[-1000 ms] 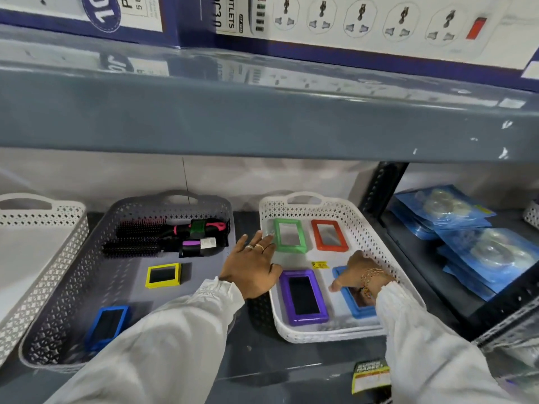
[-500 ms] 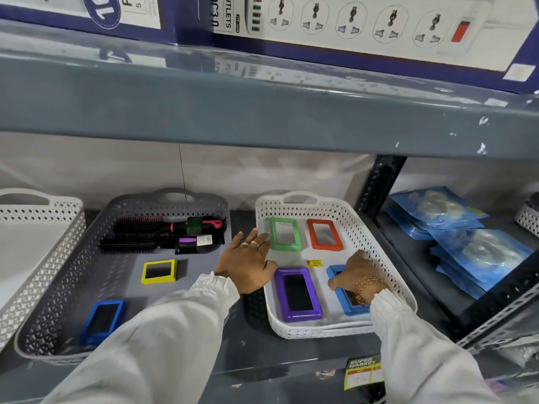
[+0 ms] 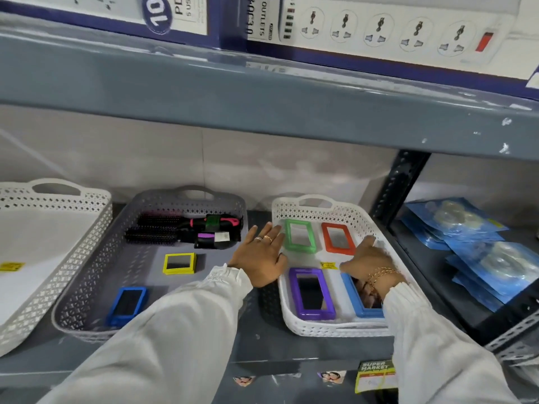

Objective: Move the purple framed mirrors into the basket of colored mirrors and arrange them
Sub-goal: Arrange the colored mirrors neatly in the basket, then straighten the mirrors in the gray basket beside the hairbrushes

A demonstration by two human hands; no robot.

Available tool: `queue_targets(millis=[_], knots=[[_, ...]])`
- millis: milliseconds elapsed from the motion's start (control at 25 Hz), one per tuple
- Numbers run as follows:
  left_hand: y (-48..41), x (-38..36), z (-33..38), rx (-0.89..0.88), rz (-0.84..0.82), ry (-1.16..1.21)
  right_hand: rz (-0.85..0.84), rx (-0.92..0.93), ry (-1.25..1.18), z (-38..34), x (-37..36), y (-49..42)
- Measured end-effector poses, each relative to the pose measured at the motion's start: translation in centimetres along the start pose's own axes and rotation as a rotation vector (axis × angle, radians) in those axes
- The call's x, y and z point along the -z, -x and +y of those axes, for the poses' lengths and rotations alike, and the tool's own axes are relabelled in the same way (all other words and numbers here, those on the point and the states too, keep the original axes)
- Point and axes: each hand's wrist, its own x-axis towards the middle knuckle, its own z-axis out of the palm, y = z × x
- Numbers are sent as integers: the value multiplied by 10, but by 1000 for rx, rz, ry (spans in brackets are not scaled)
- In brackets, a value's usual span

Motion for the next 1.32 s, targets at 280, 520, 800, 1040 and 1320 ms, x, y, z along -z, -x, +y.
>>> queue_targets(millis=[280, 520, 800, 1040, 1320], knots=[[85, 57, -90, 151, 293, -86, 335, 496, -172, -138, 13, 61], [179, 66, -184, 432, 201, -183, -66, 813, 36, -242, -55, 97], [207, 38, -228, 271, 88, -63, -263, 789, 280, -264, -102, 84], [208, 31, -230, 199, 121, -30, -212, 788, 362, -266, -109, 85], [209, 30, -230, 145, 134, -91, -218, 734, 308, -271, -115, 77]])
